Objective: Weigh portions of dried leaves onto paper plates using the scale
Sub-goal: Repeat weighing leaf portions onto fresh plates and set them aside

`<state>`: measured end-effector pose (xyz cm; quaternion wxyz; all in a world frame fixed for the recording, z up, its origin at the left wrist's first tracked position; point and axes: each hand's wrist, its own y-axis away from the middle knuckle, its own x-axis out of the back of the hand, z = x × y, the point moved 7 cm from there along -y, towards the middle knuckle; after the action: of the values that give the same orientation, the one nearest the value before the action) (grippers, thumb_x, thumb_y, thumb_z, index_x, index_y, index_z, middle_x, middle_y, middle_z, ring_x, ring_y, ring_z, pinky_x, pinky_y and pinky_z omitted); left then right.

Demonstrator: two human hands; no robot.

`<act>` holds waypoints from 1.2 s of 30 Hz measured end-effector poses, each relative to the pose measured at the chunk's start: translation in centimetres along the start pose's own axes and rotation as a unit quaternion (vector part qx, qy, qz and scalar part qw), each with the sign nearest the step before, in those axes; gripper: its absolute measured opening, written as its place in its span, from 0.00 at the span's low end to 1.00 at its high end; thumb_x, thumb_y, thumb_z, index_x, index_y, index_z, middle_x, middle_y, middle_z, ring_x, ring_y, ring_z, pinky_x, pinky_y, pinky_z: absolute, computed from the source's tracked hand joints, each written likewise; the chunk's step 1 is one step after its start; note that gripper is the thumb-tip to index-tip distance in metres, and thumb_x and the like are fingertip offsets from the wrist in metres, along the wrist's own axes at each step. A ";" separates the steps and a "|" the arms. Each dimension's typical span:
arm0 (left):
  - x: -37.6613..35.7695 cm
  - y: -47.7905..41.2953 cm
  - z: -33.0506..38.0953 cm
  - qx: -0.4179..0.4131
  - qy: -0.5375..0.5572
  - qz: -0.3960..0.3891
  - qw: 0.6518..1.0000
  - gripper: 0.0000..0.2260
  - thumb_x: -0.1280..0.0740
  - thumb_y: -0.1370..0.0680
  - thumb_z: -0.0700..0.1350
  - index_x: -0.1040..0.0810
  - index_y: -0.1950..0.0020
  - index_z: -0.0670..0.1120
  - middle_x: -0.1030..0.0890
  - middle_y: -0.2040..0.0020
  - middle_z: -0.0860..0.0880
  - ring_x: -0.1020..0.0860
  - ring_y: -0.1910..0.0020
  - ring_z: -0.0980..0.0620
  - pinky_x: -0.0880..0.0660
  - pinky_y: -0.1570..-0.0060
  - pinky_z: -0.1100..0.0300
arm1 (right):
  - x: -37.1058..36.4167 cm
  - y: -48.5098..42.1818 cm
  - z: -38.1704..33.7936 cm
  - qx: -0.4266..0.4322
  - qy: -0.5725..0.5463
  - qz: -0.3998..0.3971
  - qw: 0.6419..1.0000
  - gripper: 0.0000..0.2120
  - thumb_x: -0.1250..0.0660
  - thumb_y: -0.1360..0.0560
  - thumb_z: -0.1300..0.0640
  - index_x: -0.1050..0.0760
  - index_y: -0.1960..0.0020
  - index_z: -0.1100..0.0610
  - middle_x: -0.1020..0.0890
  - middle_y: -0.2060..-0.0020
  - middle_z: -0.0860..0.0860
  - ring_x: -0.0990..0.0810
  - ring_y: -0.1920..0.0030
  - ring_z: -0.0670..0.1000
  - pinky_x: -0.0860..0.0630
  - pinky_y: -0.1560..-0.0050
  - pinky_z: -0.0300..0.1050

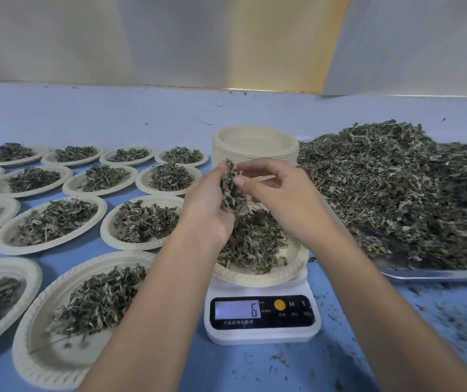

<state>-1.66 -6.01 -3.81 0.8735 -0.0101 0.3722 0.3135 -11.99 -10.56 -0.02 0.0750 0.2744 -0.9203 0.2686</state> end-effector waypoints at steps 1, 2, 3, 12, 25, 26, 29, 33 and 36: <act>-0.1 0.0 0.0 -0.004 -0.017 -0.002 1.000 0.10 0.36 0.21 0.43 0.22 0.42 0.42 0.17 0.50 0.44 0.18 0.53 0.49 0.21 0.49 0.54 | 0.0 0.0 0.0 0.002 0.006 0.002 1.000 0.09 0.27 0.28 0.52 0.20 0.48 0.48 0.16 0.56 0.41 0.17 0.58 0.43 0.23 0.53 0.37; -0.1 0.0 0.0 -0.010 -0.028 -0.003 1.000 0.10 0.36 0.21 0.43 0.23 0.41 0.43 0.17 0.49 0.44 0.18 0.50 0.48 0.22 0.46 0.52 | 0.0 0.0 0.0 0.002 0.008 0.005 1.000 0.09 0.27 0.28 0.52 0.20 0.48 0.47 0.16 0.56 0.40 0.17 0.59 0.44 0.23 0.53 0.38; -0.1 0.0 0.1 -0.017 -0.037 -0.005 0.999 0.10 0.36 0.21 0.43 0.23 0.41 0.43 0.17 0.49 0.44 0.18 0.50 0.48 0.22 0.45 0.52 | 0.0 0.0 0.0 0.002 0.005 0.008 1.000 0.08 0.27 0.28 0.52 0.20 0.50 0.47 0.16 0.57 0.41 0.17 0.59 0.44 0.23 0.53 0.38; -0.1 0.1 0.5 -0.058 -0.105 0.001 0.993 0.06 0.39 0.20 0.43 0.22 0.48 0.47 0.19 0.47 0.47 0.22 0.44 0.48 0.28 0.42 0.51 | 0.0 0.1 -0.9 0.043 0.016 0.023 0.999 0.07 0.25 0.30 0.56 0.18 0.55 0.45 0.17 0.57 0.46 0.20 0.61 0.45 0.24 0.57 0.38; 0.1 0.3 1.4 -0.112 -0.075 0.001 0.991 0.05 0.37 0.20 0.42 0.24 0.54 0.44 0.18 0.68 0.52 0.19 0.67 0.56 0.23 0.68 0.65 | 0.6 0.1 -0.7 0.011 -0.014 0.056 0.998 0.08 0.25 0.30 0.61 0.20 0.63 0.49 0.18 0.70 0.44 0.20 0.65 0.44 0.20 0.56 0.41; 0.3 0.3 1.6 -0.113 -0.072 0.004 0.991 0.05 0.37 0.20 0.42 0.24 0.53 0.44 0.18 0.68 0.52 0.19 0.67 0.56 0.24 0.66 0.65 | 0.8 0.1 -0.7 0.004 -0.027 0.062 0.998 0.08 0.25 0.30 0.62 0.20 0.63 0.50 0.18 0.71 0.45 0.20 0.66 0.45 0.20 0.57 0.40; 0.5 0.0 1.9 -0.113 -0.041 0.000 0.993 0.05 0.38 0.19 0.42 0.25 0.53 0.43 0.20 0.71 0.50 0.22 0.70 0.54 0.25 0.70 0.64 | 1.3 0.1 -0.8 -0.003 -0.060 0.074 0.995 0.07 0.26 0.30 0.64 0.20 0.63 0.53 0.19 0.72 0.45 0.21 0.67 0.44 0.22 0.60 0.36; 1.0 -0.4 2.5 -0.109 -0.016 0.003 0.994 0.08 0.39 0.19 0.42 0.27 0.57 0.43 0.23 0.75 0.50 0.25 0.78 0.56 0.29 0.77 0.68 | 2.0 0.0 -0.5 -0.018 -0.055 0.087 0.995 0.07 0.28 0.29 0.64 0.22 0.62 0.54 0.20 0.68 0.48 0.22 0.65 0.46 0.22 0.56 0.44; 1.3 -0.7 2.7 -0.104 -0.009 -0.002 0.995 0.11 0.40 0.18 0.43 0.26 0.60 0.43 0.23 0.75 0.51 0.25 0.78 0.56 0.28 0.78 0.66 | 2.2 0.0 -0.1 -0.027 -0.020 0.089 0.995 0.07 0.28 0.29 0.62 0.23 0.62 0.53 0.20 0.66 0.49 0.23 0.63 0.46 0.22 0.54 0.47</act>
<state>1.12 -5.20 -2.84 0.8718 -0.0983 0.3294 0.3488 -13.84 -11.58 0.68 0.0394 0.1943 -0.9493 0.2439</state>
